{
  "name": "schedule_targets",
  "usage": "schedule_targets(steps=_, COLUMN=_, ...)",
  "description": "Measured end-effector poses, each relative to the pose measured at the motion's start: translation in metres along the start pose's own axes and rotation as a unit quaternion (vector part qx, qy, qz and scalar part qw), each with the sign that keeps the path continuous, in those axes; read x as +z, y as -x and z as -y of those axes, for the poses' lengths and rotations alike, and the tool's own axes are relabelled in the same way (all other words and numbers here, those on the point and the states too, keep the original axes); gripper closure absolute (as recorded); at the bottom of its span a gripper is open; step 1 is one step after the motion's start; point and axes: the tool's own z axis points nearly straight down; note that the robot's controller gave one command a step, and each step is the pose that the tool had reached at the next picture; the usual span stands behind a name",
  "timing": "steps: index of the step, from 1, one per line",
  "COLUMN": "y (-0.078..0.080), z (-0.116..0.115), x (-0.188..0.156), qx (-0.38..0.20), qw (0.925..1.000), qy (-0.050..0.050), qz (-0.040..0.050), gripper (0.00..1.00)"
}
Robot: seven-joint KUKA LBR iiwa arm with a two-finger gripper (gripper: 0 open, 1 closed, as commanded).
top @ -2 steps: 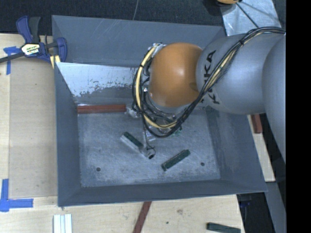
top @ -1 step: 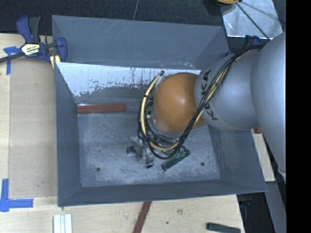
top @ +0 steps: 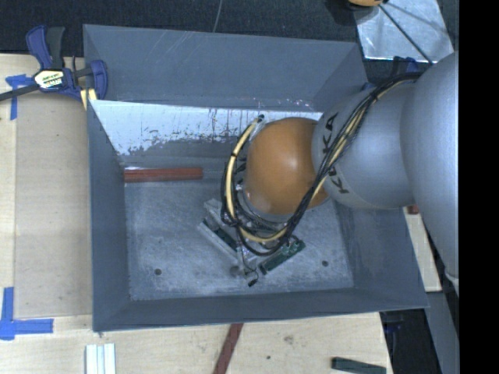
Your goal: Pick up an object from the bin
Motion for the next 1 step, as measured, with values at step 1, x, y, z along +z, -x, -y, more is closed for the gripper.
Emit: schedule_targets(steps=1, y=0.0032, z=-0.0003, x=-0.0029, qx=0.000, qw=1.0000, qy=0.000, qz=0.0055, gripper=1.00)
